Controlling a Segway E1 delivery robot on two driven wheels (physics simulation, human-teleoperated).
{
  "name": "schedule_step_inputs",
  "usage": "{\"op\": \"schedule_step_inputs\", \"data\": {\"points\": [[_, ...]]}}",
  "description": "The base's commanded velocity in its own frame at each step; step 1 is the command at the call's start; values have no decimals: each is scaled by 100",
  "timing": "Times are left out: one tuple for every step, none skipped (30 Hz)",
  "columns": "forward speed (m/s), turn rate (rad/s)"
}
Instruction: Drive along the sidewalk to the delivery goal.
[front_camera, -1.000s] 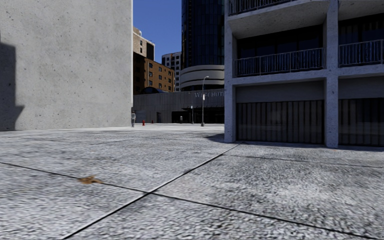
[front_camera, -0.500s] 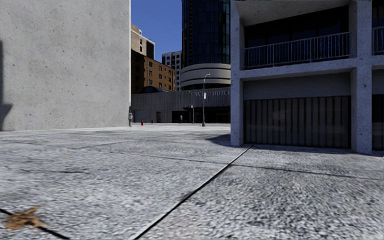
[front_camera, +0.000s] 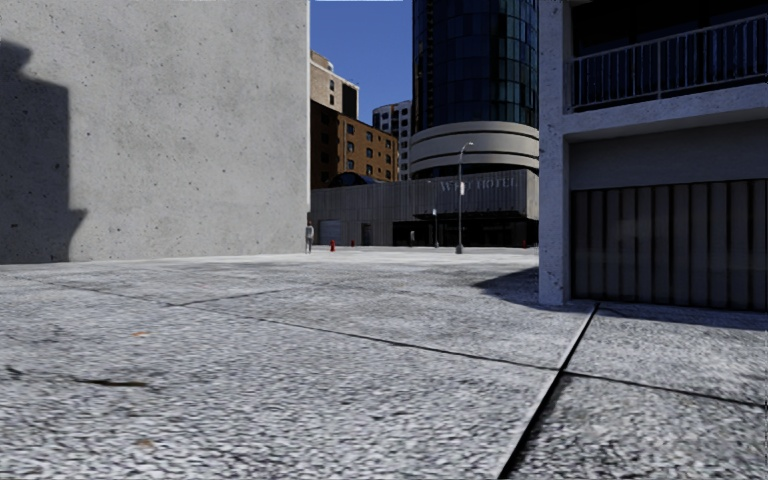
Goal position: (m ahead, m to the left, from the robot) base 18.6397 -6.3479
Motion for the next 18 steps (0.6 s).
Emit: {"op": "schedule_step_inputs", "data": {"points": [[200,0],[200,0],[200,0],[200,0],[200,0],[200,0],[200,0],[200,0],[200,0],[200,0],[200,0],[200,0],[200,0],[200,0],[200,0],[200,0],[200,0],[200,0]]}}
